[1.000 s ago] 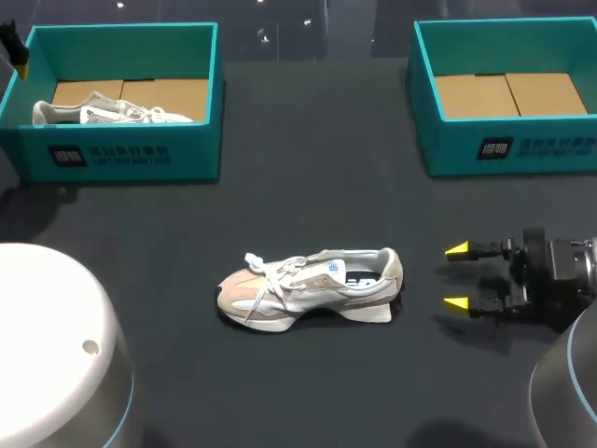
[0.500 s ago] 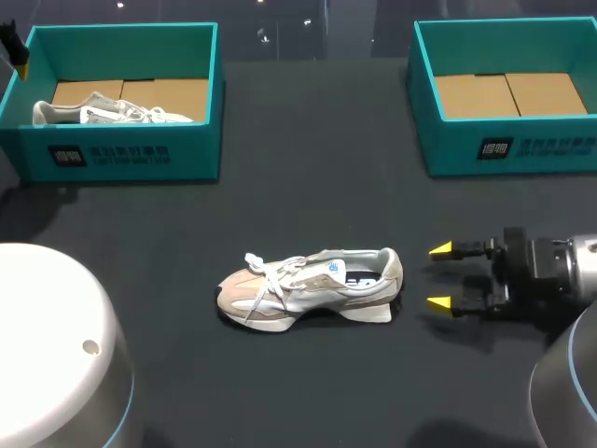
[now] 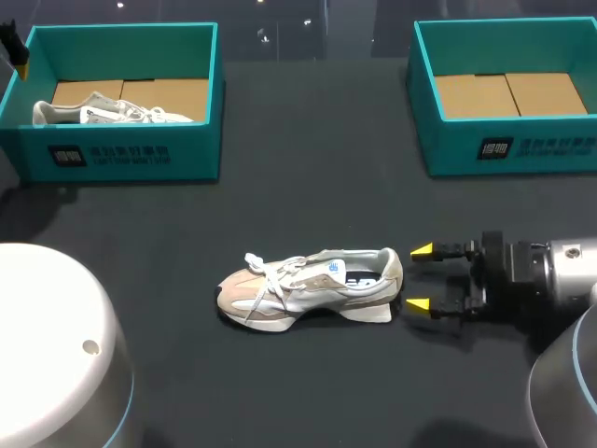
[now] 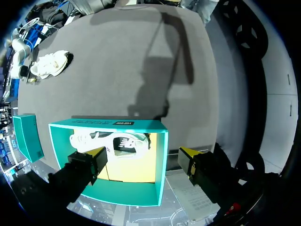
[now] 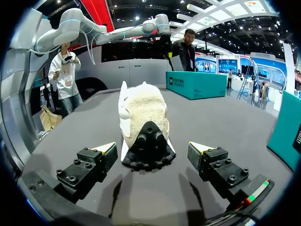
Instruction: Take the shoe out of the shoebox, open the shoe tongue, remove and reinsert the insole, then place the shoe into the shoebox
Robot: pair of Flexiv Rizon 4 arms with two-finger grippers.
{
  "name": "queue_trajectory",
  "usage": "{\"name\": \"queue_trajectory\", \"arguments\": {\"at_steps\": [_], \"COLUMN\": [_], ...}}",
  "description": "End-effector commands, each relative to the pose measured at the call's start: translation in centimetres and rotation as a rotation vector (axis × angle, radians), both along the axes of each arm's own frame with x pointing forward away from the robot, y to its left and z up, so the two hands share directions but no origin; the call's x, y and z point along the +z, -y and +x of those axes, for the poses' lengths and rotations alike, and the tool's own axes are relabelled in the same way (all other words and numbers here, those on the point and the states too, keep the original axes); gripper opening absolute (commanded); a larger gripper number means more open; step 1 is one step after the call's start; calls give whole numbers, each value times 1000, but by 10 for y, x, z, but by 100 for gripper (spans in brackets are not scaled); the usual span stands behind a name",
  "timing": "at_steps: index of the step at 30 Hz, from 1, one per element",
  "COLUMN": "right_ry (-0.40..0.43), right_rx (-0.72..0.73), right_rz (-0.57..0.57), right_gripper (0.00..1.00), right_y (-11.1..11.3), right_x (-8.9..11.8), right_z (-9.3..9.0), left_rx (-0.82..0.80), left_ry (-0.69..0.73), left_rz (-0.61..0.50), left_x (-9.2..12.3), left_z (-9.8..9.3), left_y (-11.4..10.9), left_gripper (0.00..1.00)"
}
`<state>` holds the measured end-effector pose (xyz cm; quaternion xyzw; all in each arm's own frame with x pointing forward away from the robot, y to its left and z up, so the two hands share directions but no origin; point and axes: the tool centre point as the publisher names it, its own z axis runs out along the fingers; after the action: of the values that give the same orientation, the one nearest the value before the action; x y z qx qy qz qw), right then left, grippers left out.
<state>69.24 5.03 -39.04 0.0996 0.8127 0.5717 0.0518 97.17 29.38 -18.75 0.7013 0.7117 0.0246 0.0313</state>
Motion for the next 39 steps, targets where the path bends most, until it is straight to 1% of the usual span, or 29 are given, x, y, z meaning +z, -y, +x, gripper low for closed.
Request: {"name": "queue_trajectory", "arguments": {"at_steps": [1,15,26,39], "right_ry": [4,17,21,3], "right_rx": [-7,2,35,81], "right_rz": [-5,1,2,10], "right_gripper": [100,100,100,100], "right_y": [-7,-19,-27,-33], "right_x": [-1,-2,-4,-12], "right_z": [-3,-7,2,2], "left_rx": [-1,-1,-1,-1], "left_ry": [1,1,1,1], "left_rz": [2,2,2,2], "left_x": [0,0,0,0], "left_z": [0,0,0,0], "left_y": [0,0,0,0], "left_gripper": [100,100,100,100]}}
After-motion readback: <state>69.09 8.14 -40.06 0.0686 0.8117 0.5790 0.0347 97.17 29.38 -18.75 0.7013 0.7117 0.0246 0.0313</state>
